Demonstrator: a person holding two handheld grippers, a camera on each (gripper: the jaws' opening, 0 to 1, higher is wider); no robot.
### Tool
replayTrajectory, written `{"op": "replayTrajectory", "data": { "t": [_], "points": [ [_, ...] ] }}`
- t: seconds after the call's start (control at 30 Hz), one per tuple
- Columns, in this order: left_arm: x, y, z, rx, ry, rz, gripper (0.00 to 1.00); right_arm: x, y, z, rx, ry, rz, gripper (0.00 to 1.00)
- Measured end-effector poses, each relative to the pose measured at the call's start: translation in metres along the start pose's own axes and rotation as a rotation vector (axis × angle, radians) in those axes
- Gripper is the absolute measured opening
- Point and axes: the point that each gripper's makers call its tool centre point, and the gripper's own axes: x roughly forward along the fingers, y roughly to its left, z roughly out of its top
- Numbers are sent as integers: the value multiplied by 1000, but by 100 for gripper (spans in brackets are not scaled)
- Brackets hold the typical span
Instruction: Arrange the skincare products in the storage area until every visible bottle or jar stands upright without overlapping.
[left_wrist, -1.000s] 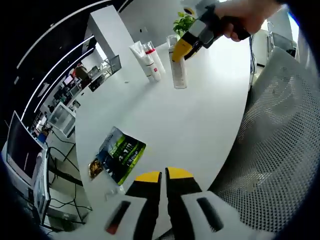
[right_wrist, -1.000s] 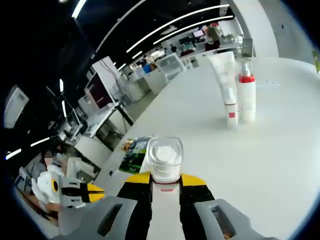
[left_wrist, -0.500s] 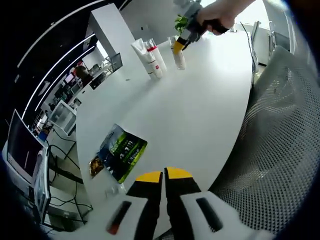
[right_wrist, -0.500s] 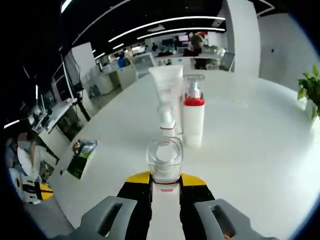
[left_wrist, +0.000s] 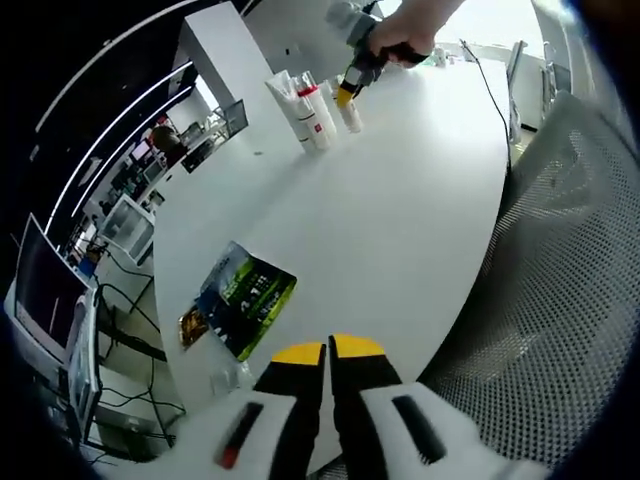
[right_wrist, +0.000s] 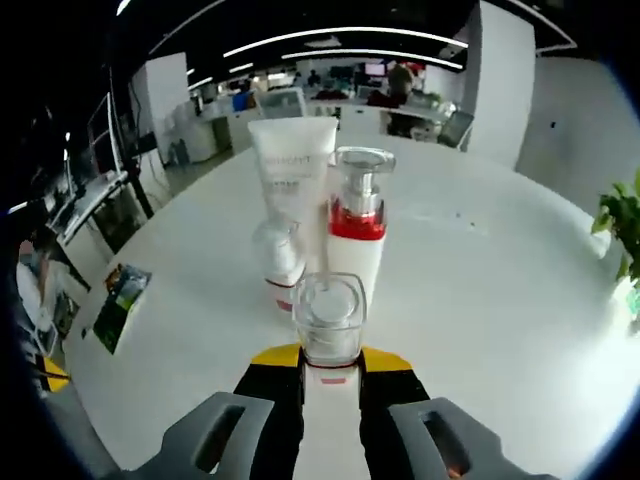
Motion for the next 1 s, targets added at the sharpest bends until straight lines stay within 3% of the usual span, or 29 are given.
{"op": "replayTrajectory", "data": {
  "t": [0.3, 0.53, 0.83, 1.0],
  "points": [
    [1, -3, 0, 3, 11, -8, 0, 16, -1, -3, 1, 19, -22, 15],
    [2, -2, -2, -1, 18, -6, 0, 26, 2, 6, -12, 5, -30, 15],
    [2, -2, -4, -3, 29, -5, 0, 24, 16, 10, -25, -18, -53, 15],
    [3, -1, -5, -4, 29, -2, 0, 23, 11, 11, 0, -25, -96, 15]
  ]
}}
